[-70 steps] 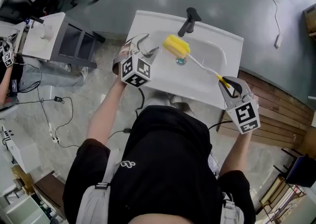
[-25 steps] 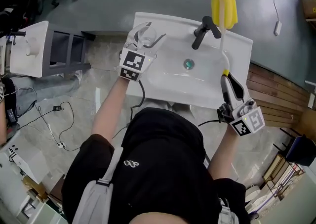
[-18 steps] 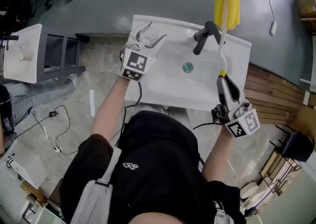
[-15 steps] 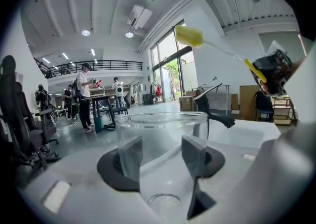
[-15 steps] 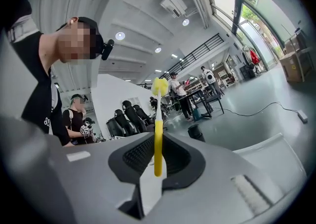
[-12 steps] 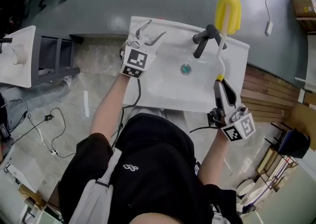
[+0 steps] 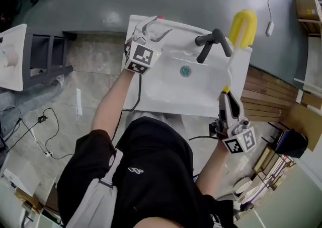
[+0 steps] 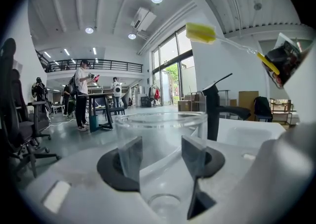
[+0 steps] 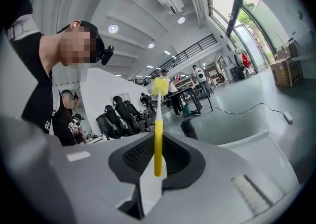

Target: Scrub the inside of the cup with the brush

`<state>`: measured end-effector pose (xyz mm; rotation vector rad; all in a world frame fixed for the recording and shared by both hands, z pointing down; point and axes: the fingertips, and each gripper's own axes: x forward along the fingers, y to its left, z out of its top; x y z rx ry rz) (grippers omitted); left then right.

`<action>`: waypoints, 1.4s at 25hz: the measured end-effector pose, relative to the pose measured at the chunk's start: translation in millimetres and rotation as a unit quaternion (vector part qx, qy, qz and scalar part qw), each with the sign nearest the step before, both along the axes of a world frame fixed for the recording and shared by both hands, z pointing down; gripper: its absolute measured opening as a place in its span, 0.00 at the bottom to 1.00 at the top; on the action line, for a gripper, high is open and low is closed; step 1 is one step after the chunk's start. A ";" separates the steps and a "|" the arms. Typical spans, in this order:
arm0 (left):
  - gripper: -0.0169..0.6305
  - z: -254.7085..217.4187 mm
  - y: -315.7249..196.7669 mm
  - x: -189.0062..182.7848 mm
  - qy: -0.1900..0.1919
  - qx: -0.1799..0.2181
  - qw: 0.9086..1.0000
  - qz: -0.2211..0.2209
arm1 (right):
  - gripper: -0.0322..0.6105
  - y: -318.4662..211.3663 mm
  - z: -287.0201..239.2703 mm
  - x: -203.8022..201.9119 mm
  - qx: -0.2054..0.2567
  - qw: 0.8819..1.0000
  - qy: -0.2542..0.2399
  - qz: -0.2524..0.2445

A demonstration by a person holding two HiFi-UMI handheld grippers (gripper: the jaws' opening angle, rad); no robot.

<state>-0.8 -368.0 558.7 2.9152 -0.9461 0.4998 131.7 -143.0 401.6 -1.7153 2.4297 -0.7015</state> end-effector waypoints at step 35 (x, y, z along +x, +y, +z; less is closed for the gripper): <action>0.53 27.4 4.6 -16.9 -0.006 -0.021 1.000 -0.004 | 0.13 5.1 1.1 -3.1 0.000 1.000 0.003 -0.003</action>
